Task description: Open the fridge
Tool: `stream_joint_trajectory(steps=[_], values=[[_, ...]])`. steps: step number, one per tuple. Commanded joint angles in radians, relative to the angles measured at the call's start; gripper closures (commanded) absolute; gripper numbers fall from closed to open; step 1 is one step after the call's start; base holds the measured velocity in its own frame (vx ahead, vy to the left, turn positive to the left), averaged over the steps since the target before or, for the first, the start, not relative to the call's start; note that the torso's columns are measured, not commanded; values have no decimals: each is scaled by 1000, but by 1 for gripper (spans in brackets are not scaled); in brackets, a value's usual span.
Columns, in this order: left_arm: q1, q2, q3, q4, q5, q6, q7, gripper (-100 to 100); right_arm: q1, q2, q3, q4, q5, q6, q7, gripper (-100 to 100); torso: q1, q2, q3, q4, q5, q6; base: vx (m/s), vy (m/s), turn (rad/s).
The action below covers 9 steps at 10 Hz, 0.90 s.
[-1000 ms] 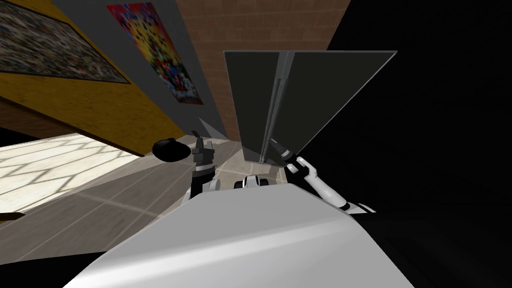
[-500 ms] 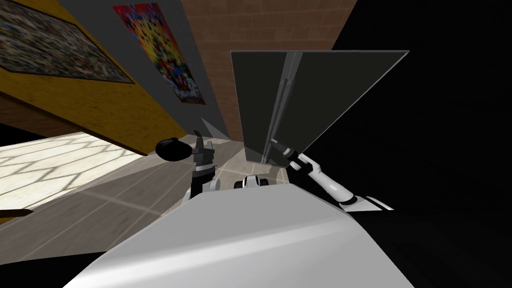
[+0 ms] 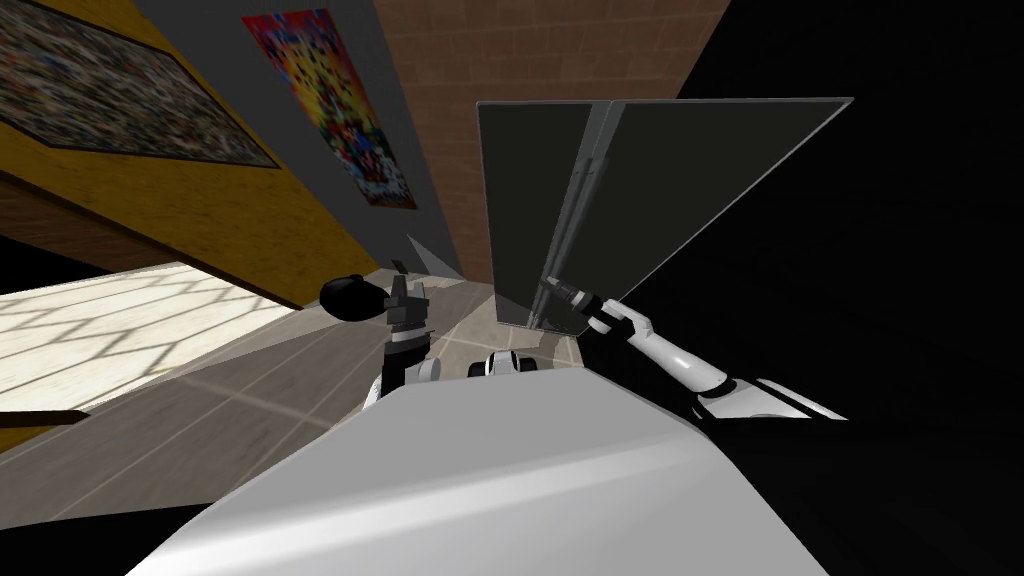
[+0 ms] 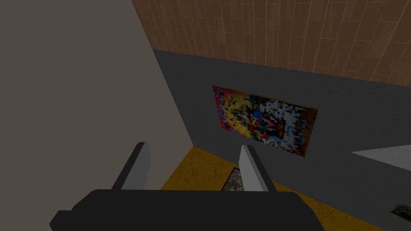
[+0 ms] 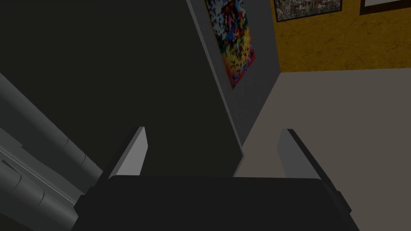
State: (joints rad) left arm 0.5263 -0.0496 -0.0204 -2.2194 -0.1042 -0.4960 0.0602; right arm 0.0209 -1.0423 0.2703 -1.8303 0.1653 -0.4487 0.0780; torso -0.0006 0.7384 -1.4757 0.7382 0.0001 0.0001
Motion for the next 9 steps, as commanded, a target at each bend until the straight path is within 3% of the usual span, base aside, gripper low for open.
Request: stream_joint_trajectory(steps=[1, 2, 5, 6, 9], values=[[0, 0, 0, 0, 0, 0, 0, 0, -30, -68, 16, 31, 8, 15, -3, -100, -4, 0, 0, 0, -1, 0, 9, 69, 36], [0, 0, 0, 0, 0, 0, 0, 0, -30, -94, 16, 31, 8, 15, -3, -100, 0, 0, 0, 0, -1, 0, 13, 73, 17], [0, 0, 0, 0, 0, 0, 0, 0, -89, -191, 45, 96, 22, 41, -8, -100, 1, -1, -1, 0, 0, 0, 28, 87, 28], [0, 0, 0, 0, 0, 0, 0, 0, -89, -221, 45, 96, 22, 41, -8, -100, 2, -1, -1, 0, 0, 0, 26, 84, 19], [0, 0, 0, 0, 0, 0, 0, 0, -148, -318, 73, 165, 36, 69, -14, -100, 0, 1, 0, 0, 0, 0, 16, 103, 29]])
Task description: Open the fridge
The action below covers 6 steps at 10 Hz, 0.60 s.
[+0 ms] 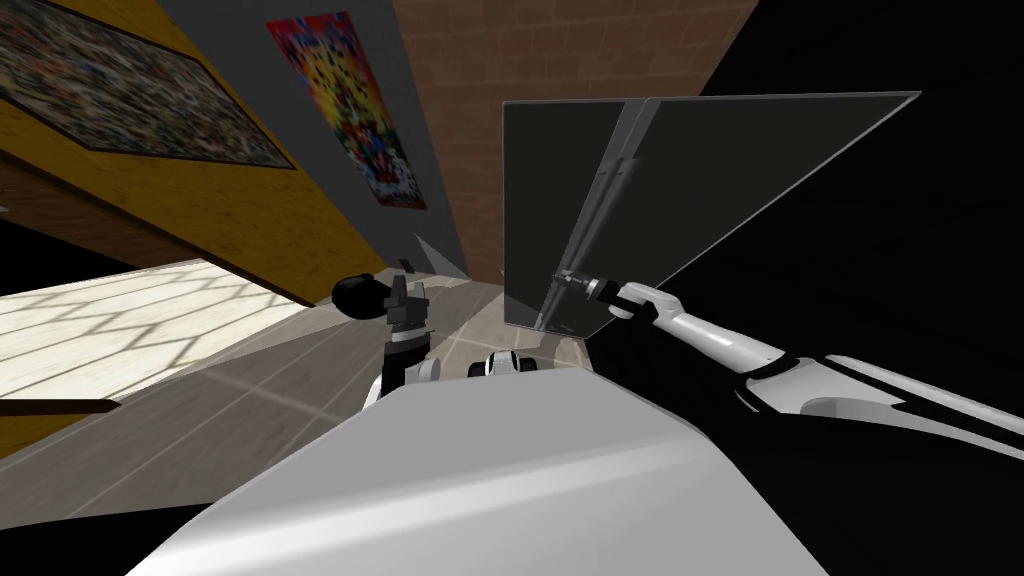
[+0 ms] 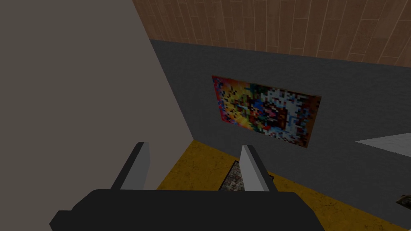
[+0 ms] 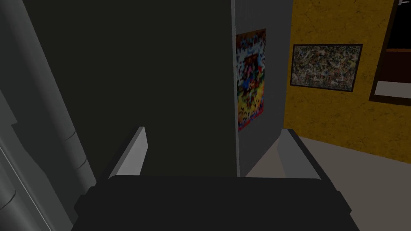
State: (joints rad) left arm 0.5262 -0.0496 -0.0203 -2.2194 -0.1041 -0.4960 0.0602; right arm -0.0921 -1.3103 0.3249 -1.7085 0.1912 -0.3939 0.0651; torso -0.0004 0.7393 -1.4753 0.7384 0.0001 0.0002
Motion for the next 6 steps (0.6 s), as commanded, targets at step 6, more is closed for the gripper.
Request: stream_joint_trajectory(steps=[6], values=[[0, 0, 0, 0, 0, 0, 0, 0, -92, -208, 46, 114, 23, 41, -6, -100, 3, -2, -1, 0, 1, 0, 17, 67, 18]])
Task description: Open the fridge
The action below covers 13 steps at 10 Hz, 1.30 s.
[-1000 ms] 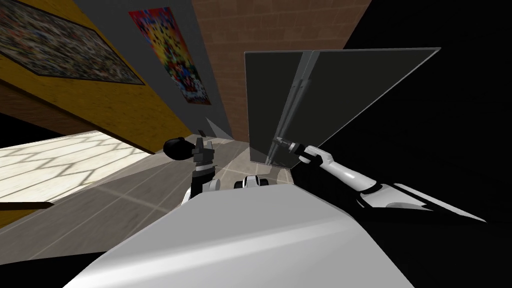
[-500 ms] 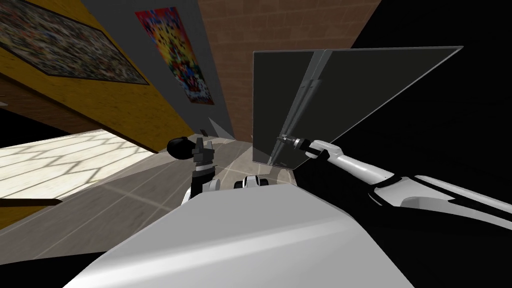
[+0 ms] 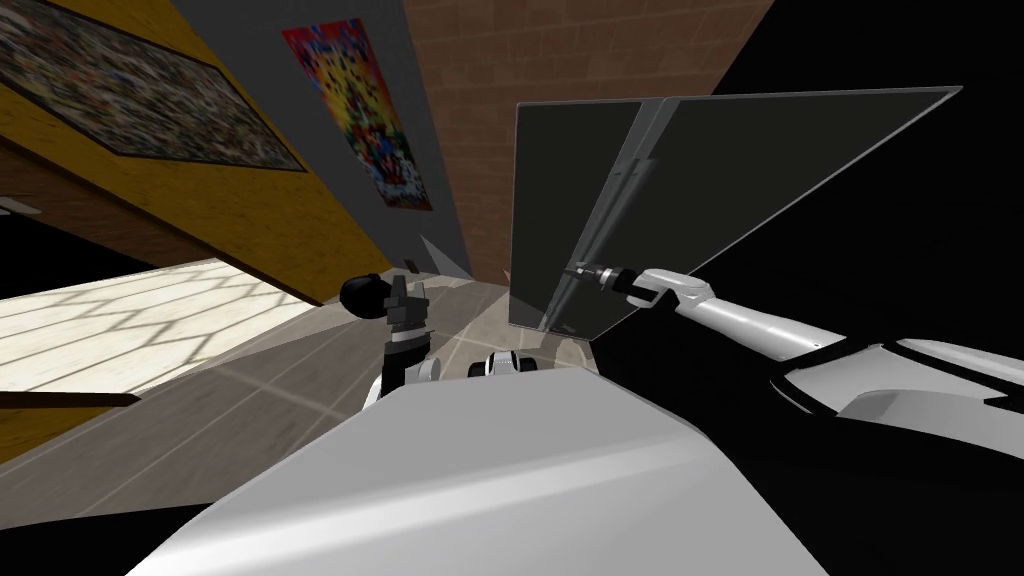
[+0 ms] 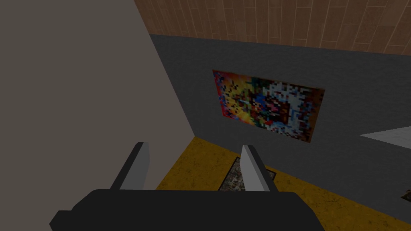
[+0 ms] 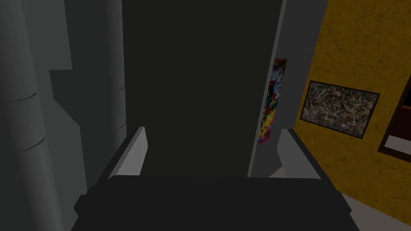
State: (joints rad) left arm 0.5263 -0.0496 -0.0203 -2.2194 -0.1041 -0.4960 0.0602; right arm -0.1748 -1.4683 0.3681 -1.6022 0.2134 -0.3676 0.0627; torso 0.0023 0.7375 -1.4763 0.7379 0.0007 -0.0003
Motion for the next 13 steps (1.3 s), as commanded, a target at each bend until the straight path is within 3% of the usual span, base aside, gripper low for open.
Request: stream_joint_trajectory(steps=[1, 2, 4, 7, 9, 10, 13], values=[[0, 0, 0, 0, 0, 0, 0, 0, -10, -58, 3, 7, 1, 15, -4, -100, -2, -1, -1, 3, 2, 0, 6, 42, 0], [0, 0, 0, 0, 0, 0, 0, 0, -38, -97, 16, 42, 7, 28, -7, -100, -5, 0, -1, 2, 0, 0, 1, 71, 34], [0, 0, 0, 0, 0, 0, 0, 0, -38, -121, 16, 42, 7, 28, -7, -100, -5, -3, -3, 5, 3, 1, 4, 61, 14], [0, 0, 0, 0, 0, 0, 0, 0, -91, -206, 42, 108, 19, 53, -12, -100, -6, -2, -3, 6, 4, 2, 21, 69, 23], [0, 0, 0, 0, 0, 0, 0, 0, -91, -240, 42, 109, 19, 53, -12, -100, -6, -2, -3, 5, 4, 1, 17, 53, 16], [0, 0, 0, 0, 0, 0, 0, 0, -115, -273, 54, 136, 25, 65, -14, -100, -8, -1, -2, 6, 3, 2, 12, 70, 33], [0, 0, 0, 0, 0, 0, 0, 0, -116, -296, 54, 140, 25, 65, -14, -100, -9, 1, -1, 6, 2, 3, 11, 24, 3]])
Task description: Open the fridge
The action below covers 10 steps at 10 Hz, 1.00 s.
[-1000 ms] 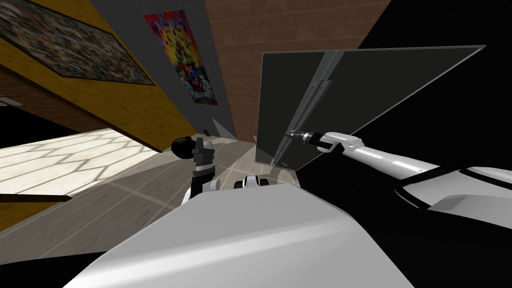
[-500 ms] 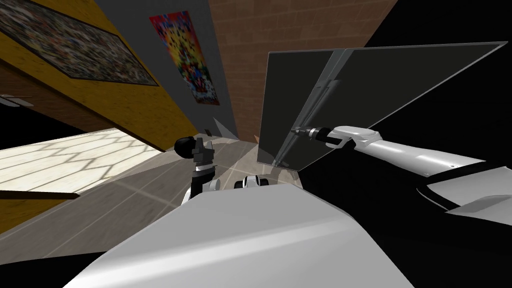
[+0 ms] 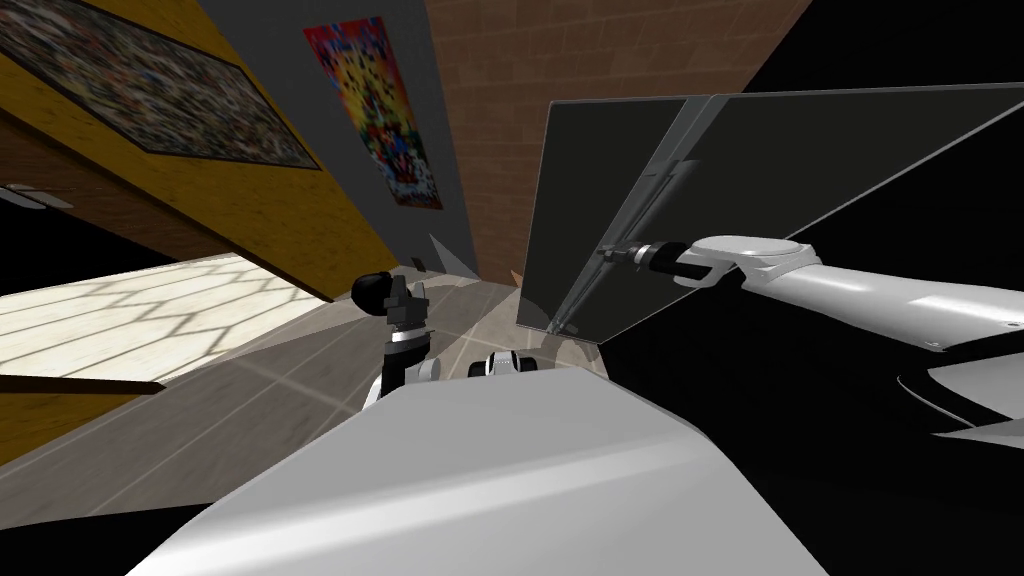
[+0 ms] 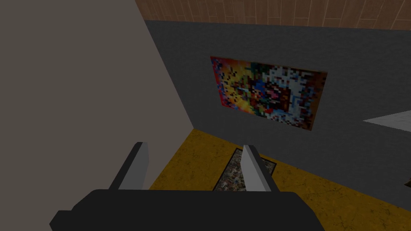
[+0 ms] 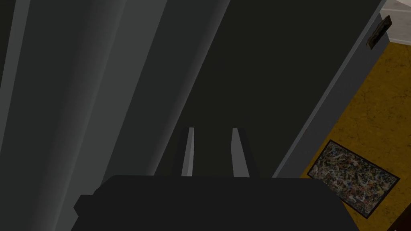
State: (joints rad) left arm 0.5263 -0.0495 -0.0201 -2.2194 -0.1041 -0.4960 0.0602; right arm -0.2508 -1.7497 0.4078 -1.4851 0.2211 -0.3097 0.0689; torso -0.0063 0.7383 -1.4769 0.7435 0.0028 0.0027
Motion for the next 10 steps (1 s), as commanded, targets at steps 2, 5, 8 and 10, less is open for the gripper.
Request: stream_joint_trajectory(steps=[2, 5, 8, 10], values=[[0, 0, 0, 0, 0, 0, 0, 0, -64, -68, 26, 52, 23, 19, -23, -100, 2, -1, -1, 1, 1, 1, 18, 50, 30], [0, 0, 0, 0, 0, 0, 0, 0, -86, -119, 36, 79, 28, 29, -25, -100, 0, -1, -1, 1, 1, 2, 18, 62, 7], [0, 0, 0, 0, 0, 0, 0, 0, -108, -149, 46, 103, 89, 39, -43, -100, -3, -2, -3, 1, 0, 2, 3, 34, 21], [0, 0, 0, 0, 0, 0, 0, 0, -125, -210, 55, 125, 37, 47, -29, -100, -1, -1, -2, 1, 0, 3, 18, 58, 18]])
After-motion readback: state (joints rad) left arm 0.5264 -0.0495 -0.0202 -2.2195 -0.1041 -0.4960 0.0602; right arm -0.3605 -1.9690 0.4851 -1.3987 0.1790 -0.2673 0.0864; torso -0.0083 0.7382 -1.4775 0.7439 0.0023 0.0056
